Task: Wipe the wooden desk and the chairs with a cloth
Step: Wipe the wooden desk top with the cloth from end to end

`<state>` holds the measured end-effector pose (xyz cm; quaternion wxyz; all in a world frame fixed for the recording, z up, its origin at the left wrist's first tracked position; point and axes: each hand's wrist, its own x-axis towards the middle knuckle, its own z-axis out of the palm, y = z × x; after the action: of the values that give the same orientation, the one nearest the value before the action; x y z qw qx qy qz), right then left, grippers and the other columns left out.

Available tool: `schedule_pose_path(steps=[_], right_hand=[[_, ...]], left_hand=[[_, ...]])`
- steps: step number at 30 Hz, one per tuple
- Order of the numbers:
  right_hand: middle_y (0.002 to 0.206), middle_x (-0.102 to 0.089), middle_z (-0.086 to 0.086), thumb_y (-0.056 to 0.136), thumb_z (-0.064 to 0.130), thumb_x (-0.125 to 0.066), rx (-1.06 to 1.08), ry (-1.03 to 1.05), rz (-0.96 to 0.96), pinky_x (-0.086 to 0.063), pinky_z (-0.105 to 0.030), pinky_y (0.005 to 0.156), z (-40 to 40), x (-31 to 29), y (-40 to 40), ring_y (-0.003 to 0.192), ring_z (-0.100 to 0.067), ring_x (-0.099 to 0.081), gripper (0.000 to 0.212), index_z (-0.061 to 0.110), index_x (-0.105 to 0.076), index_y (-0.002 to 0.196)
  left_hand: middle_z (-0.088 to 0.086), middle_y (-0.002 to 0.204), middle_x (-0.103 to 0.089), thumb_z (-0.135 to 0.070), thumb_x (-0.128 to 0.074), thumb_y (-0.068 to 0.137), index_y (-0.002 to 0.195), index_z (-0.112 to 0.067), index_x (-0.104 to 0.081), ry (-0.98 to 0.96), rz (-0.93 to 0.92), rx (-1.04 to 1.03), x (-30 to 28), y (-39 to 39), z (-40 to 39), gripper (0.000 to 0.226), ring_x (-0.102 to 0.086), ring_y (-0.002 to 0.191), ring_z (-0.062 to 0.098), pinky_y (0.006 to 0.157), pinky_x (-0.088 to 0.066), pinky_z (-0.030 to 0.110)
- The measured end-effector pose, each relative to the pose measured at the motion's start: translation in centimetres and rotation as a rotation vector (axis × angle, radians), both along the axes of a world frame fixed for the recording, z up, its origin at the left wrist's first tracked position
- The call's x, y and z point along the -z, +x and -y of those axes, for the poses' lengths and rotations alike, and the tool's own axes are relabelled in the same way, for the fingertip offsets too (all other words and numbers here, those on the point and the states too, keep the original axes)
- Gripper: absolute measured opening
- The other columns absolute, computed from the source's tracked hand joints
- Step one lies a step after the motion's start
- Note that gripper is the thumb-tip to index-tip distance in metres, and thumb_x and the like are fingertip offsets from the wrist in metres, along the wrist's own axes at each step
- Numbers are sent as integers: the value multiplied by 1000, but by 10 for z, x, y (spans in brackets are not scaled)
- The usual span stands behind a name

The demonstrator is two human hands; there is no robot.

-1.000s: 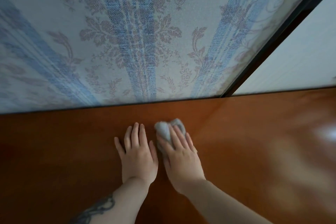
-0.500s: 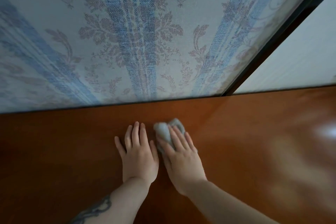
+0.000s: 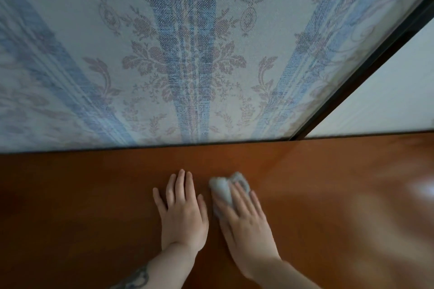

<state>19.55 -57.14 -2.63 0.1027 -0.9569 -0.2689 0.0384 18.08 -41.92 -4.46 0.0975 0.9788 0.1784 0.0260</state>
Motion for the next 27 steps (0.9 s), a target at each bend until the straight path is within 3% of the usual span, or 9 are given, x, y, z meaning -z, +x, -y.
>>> schedule_pose_path(steps=[3, 5, 8, 11, 14, 18, 21, 24, 27], right_hand=[[152, -40, 1, 94, 44, -43, -278, -99, -10, -27, -36, 110, 51, -3, -27, 140, -15, -36, 52, 38, -38, 146], [151, -41, -3, 99, 45, -34, -255, -143, 23, -19, -36, 116, 77, -1, -10, 138, -18, -40, 49, 35, -37, 146], [159, -20, 3, 103, 45, -17, 116, -46, -66, 6, -31, 120, 61, 0, 37, 149, -15, -13, 50, 36, -29, 151], [161, -19, -3, 101, 36, -30, 452, 60, -82, 3, -37, 120, 1, 2, 52, 150, -18, -6, 48, 33, -32, 149], [154, -36, -6, 96, 32, -34, 183, 63, -15, -16, -42, 119, -24, 2, 5, 146, -22, -25, 48, 30, -44, 143], [158, -28, 7, 96, 45, -38, -207, -56, -92, -18, -37, 113, 42, -9, -72, 146, -11, -21, 54, 44, -28, 148], [159, -26, 8, 98, 46, -32, -299, -275, -85, -14, -35, 113, 105, -17, -59, 147, -9, -16, 54, 47, -20, 150], [163, -7, 7, 104, 37, -23, -12, -138, -180, 10, -30, 118, 119, -23, -15, 145, -2, 16, 51, 54, -2, 147], [163, -10, 2, 98, 20, -35, 402, 79, -144, -1, -32, 121, 81, -19, 2, 149, -13, 1, 73, 44, 11, 150]], left_hand=[[9, 142, -49, -35, -30, 91, 137, -7, -52, -2, -3, -5, 0, 0, 0, 58, -38, 134, 29, 109, -22, 62], [9, 142, -49, -35, -29, 92, 136, -7, -52, -7, 6, -4, -1, 1, 1, 57, -38, 134, 29, 109, -23, 63], [10, 142, -49, -35, -29, 93, 137, -7, -51, -2, -11, -6, -1, 1, 0, 57, -39, 134, 29, 109, -25, 64], [9, 142, -49, -35, -29, 92, 138, -8, -50, 0, -8, -4, -2, 1, 0, 57, -39, 134, 29, 109, -26, 64], [10, 142, -49, -35, -29, 90, 137, -7, -50, -20, 13, 2, -1, 1, -1, 58, -38, 134, 29, 108, -25, 65], [10, 144, -46, -30, -35, 95, 139, -9, -48, -63, 23, -19, -1, 2, -3, 50, -33, 136, 29, 111, -20, 64], [6, 147, -43, -22, -48, 95, 140, -12, -46, -94, 81, 63, -6, -2, 0, 47, -32, 139, 26, 114, -15, 64], [4, 147, -43, -12, -54, 91, 138, -14, -49, -100, 152, 172, -9, -21, 15, 47, -34, 139, 24, 115, -15, 61], [3, 148, -42, -10, -58, 88, 137, -14, -51, -172, 137, 171, -13, -54, 52, 50, -32, 141, 22, 118, -14, 53]])
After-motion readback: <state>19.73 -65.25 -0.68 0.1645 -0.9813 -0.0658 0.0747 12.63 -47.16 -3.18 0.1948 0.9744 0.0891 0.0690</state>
